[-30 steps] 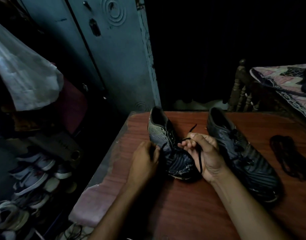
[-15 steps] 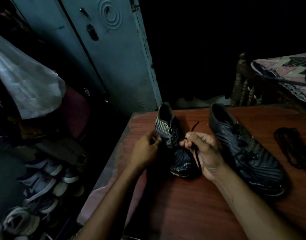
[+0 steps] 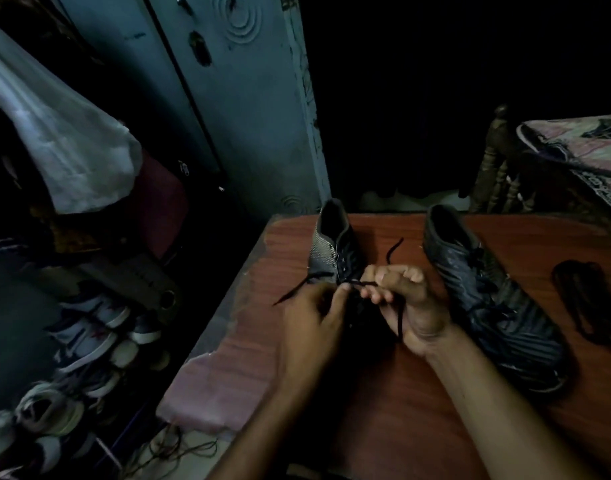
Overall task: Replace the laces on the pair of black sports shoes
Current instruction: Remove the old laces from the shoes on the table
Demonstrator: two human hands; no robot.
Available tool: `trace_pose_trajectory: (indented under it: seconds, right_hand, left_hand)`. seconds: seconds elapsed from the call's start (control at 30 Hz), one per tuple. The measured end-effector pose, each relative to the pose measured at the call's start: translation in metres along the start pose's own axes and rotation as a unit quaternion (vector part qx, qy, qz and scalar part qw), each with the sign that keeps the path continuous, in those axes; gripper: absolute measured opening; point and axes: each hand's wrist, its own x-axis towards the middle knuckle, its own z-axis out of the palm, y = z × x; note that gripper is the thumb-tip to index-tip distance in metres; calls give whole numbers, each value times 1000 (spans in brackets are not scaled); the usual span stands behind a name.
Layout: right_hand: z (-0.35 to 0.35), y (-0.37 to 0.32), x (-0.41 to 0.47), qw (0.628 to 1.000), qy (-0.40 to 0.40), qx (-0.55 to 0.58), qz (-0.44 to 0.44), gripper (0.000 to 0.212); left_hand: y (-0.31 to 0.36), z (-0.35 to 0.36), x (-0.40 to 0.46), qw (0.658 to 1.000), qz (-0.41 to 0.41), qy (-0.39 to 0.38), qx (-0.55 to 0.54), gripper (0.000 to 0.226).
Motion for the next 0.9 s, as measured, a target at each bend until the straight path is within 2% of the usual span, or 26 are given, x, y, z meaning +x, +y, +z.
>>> trace_pose_trajectory:
  seconds: [0.07,0.13,0.2,0.27,0.37,0.47,0.57,0.67,0.73,0.77,0.83,0.9]
  right_hand:
    - [4,3,-2,996,-51,-74,0,27]
    - [6,7,-5,980,-87,-178,-12,30]
    - [10,6,-8,975,-89,-203,-10,32]
    - [14,5,-7,982,-40,-184,-5,36]
    - [14,12,0,977,96,-187,-37,39]
    - [8,17,5,966,152,-207,-31,27]
    - [8,15,3,956,144,-257,-3,4]
    - [6,19,2,912,64,-404,-35,26]
    - [7,20,0,876,34,-477,-57,25]
    - [6,20,0,870,35,-487,-66,22]
    - [5,18,0,884,43,-460,-72,15]
    - [1,15,1,927,44,-367,-58,11]
  left_hand:
    - [0,9,4,990,-92,-65,-82,41]
    - [-1,9,12,965,-166,-76,-188,41]
    - [-1,6,13,935,-210,-73,-276,37]
    - [-2,4,11,938,-196,-62,-278,34]
    - [-4,1,13,948,-155,-35,-277,28]
    - [-5,0,5,955,-87,-29,-283,29]
    - [-9,3,-13,955,-29,-28,-294,20]
    - [-19,3,-19,942,-36,-47,-331,16]
    - [-25,1,-16,927,-38,-66,-367,19]
    - [-26,0,-15,921,-41,-73,-379,19]
    - [-25,0,-15,921,-52,-68,-379,20]
    - [-24,6,-13,924,-78,-45,-372,20]
